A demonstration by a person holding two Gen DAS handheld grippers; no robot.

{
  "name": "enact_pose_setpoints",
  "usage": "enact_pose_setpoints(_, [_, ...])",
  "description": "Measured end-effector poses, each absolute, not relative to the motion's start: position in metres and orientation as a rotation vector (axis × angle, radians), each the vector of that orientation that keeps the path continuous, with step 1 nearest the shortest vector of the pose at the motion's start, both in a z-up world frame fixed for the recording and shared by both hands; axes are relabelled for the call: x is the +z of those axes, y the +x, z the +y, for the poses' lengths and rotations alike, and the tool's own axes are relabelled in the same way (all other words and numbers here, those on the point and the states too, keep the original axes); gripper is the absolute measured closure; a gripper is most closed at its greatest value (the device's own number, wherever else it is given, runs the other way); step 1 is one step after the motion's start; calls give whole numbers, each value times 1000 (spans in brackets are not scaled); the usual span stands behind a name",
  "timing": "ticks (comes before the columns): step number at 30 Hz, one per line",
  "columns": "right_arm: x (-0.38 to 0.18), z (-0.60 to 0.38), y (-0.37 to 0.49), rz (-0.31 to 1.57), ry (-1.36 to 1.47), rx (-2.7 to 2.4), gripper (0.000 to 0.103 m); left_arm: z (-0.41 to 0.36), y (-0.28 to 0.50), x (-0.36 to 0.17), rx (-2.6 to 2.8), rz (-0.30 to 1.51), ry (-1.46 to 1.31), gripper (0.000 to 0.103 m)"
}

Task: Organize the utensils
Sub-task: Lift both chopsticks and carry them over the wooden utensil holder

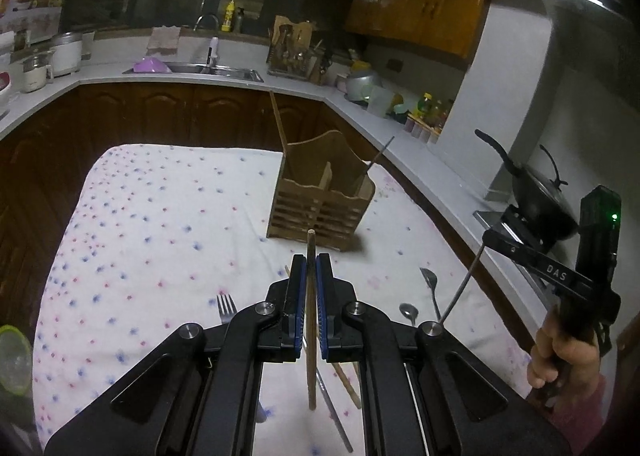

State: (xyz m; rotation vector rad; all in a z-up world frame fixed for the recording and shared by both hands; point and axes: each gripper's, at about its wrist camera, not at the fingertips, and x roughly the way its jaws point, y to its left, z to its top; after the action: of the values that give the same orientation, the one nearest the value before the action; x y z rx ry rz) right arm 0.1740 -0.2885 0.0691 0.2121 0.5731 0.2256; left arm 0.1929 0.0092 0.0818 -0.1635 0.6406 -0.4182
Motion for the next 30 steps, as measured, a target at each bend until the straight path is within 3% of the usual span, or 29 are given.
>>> enact_pose_setpoints(16, [88,-292,190,511,226,215,99,9,207,99,-410,580,-180,99])
enact_pose_setpoints(30, [141,-303,255,355,288,176,99,2,270,157,-400,429,-197,99])
